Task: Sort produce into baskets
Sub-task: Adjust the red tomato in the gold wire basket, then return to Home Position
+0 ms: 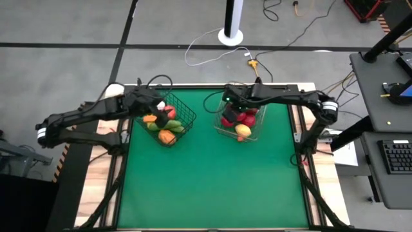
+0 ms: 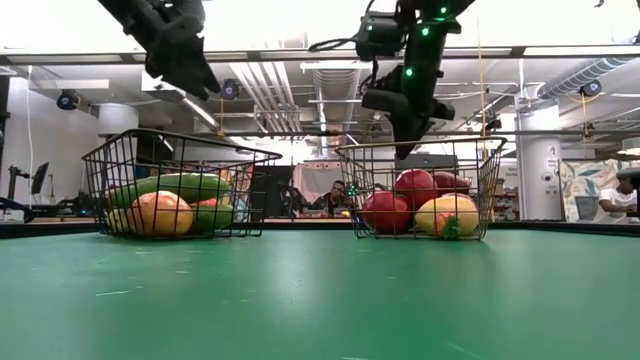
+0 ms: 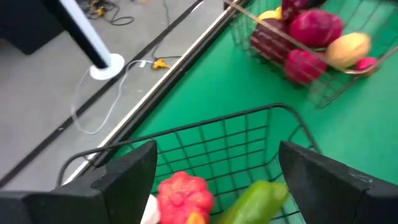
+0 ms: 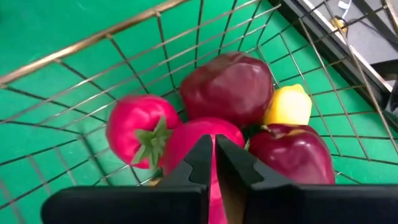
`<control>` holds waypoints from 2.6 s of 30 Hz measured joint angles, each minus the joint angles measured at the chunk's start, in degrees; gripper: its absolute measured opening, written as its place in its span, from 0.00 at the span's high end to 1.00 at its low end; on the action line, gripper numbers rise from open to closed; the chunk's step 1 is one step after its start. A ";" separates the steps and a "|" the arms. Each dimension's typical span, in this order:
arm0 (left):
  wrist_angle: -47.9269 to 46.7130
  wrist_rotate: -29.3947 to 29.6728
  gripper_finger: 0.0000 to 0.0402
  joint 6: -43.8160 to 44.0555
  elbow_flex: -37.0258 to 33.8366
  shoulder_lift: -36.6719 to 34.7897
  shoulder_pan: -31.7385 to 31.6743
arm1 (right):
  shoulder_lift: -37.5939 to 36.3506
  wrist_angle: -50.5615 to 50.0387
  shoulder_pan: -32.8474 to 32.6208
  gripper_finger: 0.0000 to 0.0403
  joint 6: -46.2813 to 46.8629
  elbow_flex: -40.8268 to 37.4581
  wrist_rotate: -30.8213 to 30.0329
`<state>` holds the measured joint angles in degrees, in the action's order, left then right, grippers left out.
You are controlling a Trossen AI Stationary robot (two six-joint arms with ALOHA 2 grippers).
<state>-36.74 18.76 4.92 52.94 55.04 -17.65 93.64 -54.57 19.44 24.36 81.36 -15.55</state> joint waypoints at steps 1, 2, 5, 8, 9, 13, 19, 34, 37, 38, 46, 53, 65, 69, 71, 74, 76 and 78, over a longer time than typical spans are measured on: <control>0.25 -0.68 0.22 0.18 -0.25 -0.45 0.00 | 0.43 -0.04 0.09 0.97 0.00 0.00 -0.04; 0.26 -1.10 0.22 0.22 -0.27 -0.87 0.00 | 0.84 -0.11 0.36 0.97 0.00 -0.06 -0.06; 0.32 -1.29 0.22 0.27 -0.27 -2.09 0.39 | 2.23 -0.24 0.86 0.97 0.02 -0.47 -0.06; 0.30 -1.33 0.22 0.27 -0.27 -3.29 0.44 | 3.16 -0.67 1.06 0.97 -0.64 -0.72 0.50; 0.28 -1.33 0.22 0.27 -0.27 -3.60 0.42 | 3.22 -1.51 1.04 0.97 -0.76 -0.75 0.98; 0.08 -1.33 0.22 0.26 -0.27 -4.59 0.46 | 2.38 -2.36 0.58 0.97 0.25 -0.76 3.97; -0.20 -1.33 0.22 0.12 -0.27 -4.97 0.46 | 0.22 -2.52 -1.43 0.97 0.59 -0.76 5.73; 8.25 -1.83 0.21 0.24 -6.35 -4.86 5.88 | -14.08 12.77 -9.46 0.97 -3.37 -5.66 -6.98; 11.36 -1.86 0.21 0.27 -8.96 -5.14 8.22 | -17.36 21.58 -11.20 0.97 -10.47 -10.67 -6.35; 11.84 -1.85 0.21 0.27 -9.61 -5.20 8.98 | -18.48 24.65 -11.56 0.97 -12.83 -12.59 -5.34; 16.19 -0.99 0.21 4.91 -11.77 -5.24 11.82 | -26.10 45.19 -11.67 0.97 -20.68 -27.88 1.94; 20.65 -0.86 0.21 10.11 -14.68 -3.61 12.14 | -27.97 45.94 -11.71 0.97 -10.80 -31.55 2.07; 45.98 -17.57 0.21 -1.85 -30.08 -15.21 12.13 | -35.86 55.87 -12.52 0.97 -29.13 -44.17 16.17; 46.23 -17.18 0.22 -5.84 -32.80 -23.10 12.15 | -43.01 60.47 -11.68 0.97 -30.23 -50.38 15.77; 46.29 -17.18 0.22 -6.42 -34.14 -26.91 12.15 | -46.88 62.37 -11.65 0.97 -30.26 -53.51 15.99; 47.42 -17.18 0.22 -6.80 -36.87 -32.34 12.15 | -53.12 63.25 -11.65 0.97 -30.13 -57.84 16.02; 49.65 -17.18 0.22 -6.79 -39.59 -35.70 12.15 | -57.10 63.96 -11.63 0.97 -29.65 -60.66 16.03; 52.55 -17.20 0.22 -6.61 -42.69 -38.70 12.15 | -60.80 65.50 -11.65 0.97 -29.51 -63.98 17.40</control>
<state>15.81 1.56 -1.69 10.25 16.34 -5.50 32.84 10.93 7.79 -5.15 17.38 1.84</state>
